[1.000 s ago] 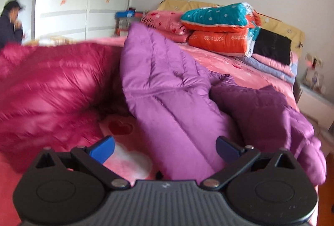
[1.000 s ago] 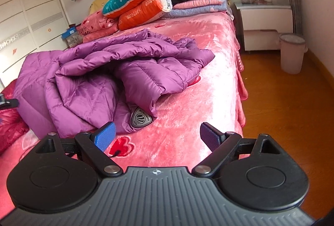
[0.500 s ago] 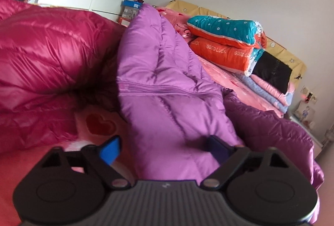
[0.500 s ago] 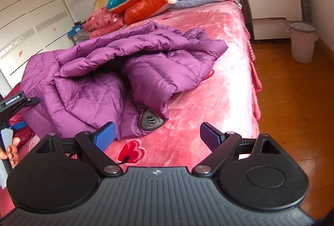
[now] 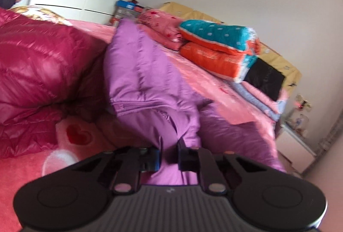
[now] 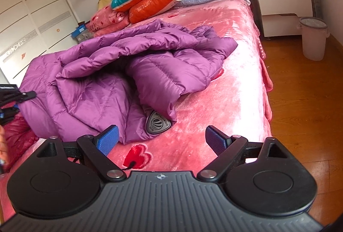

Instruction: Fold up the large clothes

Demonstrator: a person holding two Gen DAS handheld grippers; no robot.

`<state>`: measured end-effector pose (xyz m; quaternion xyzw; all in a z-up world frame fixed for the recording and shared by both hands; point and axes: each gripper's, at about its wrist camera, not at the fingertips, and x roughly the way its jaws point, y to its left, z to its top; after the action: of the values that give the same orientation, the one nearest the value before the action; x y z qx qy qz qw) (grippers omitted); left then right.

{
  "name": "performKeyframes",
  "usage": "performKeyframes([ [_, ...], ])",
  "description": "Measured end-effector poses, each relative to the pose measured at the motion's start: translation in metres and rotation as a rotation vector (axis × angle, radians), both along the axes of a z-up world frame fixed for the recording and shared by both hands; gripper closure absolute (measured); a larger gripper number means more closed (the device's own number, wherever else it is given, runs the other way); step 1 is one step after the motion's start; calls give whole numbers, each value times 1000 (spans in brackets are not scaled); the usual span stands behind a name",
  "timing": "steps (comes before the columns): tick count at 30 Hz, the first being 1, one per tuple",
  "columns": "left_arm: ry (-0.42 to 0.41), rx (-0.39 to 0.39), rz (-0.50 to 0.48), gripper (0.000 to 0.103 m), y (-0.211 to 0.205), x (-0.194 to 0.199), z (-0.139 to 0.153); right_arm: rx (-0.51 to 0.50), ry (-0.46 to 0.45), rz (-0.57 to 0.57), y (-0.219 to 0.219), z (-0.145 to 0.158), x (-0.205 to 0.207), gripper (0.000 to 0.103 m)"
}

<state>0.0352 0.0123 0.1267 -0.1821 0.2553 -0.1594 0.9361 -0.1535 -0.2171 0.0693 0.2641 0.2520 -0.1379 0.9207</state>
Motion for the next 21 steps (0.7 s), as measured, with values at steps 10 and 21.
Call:
performKeyframes([
  [10, -84, -31, -242, 101, -32, -56, 35, -2, -15, -46, -7, 4, -13, 0],
  [21, -76, 200, -291, 97, -47, -47, -9, 4, -22, -71, -10, 6, -19, 0],
])
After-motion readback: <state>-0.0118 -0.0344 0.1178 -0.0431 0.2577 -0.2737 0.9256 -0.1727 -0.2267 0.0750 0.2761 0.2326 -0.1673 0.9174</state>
